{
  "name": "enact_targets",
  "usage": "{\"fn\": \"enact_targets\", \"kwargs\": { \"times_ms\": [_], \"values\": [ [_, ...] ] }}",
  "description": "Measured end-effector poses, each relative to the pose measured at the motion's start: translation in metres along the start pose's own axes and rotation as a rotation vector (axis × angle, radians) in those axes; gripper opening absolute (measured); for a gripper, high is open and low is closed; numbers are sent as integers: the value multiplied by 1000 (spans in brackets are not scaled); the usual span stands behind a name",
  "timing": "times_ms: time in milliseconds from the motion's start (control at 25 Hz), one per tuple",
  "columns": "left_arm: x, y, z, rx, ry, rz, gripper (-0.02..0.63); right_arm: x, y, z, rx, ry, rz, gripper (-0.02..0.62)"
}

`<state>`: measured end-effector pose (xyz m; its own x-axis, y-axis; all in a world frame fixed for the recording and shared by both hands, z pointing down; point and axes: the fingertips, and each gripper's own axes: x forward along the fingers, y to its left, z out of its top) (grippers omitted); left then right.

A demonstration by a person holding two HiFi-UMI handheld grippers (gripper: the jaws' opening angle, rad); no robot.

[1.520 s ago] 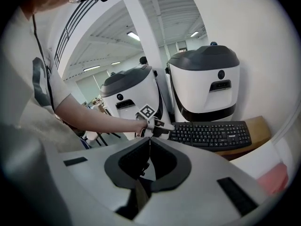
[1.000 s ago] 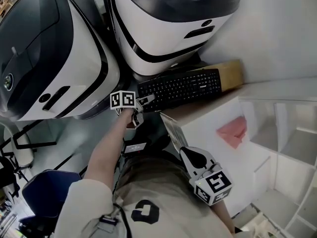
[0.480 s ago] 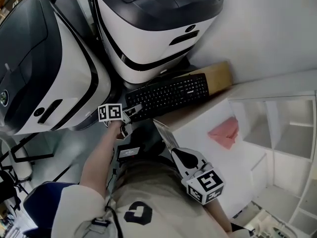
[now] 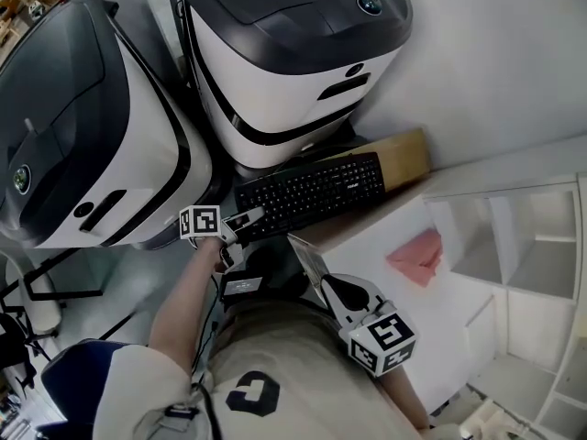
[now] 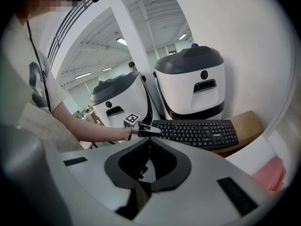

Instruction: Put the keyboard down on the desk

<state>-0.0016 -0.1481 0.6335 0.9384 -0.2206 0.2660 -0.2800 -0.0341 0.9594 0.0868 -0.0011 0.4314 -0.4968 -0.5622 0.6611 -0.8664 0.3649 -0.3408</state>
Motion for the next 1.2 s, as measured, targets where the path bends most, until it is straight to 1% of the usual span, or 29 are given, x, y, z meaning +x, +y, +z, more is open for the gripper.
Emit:
{"fn": "enact_targets", "kwargs": {
  "times_ms": [120,360,480,640,840,960,1080,1200],
  "values": [
    [-4,-11,3,-18,-11,-71,89,2,2,2,-8,2,5,25],
    [-12,-22,10,-38,-19,-131,89,5,2,3,-14,10,7,25],
    [-14,-36,11,-45,-16,-202,91,6,2,3,-9,9,3,25],
    [-20,-45,11,-68,-20,-232,91,8,2,3,8,4,8,25],
    [-27,-40,12,-39,-33,-213,92,7,-1,2,14,6,-6,25],
    [-34,-51,13,-53,-52,-267,94,7,-6,0,22,6,-16,25],
    [-44,-59,15,-34,-62,-308,95,6,-12,0,31,0,-30,25],
    [-53,-69,19,1,-71,-324,95,6,-22,2,27,-15,-55,25]
  ]
}}
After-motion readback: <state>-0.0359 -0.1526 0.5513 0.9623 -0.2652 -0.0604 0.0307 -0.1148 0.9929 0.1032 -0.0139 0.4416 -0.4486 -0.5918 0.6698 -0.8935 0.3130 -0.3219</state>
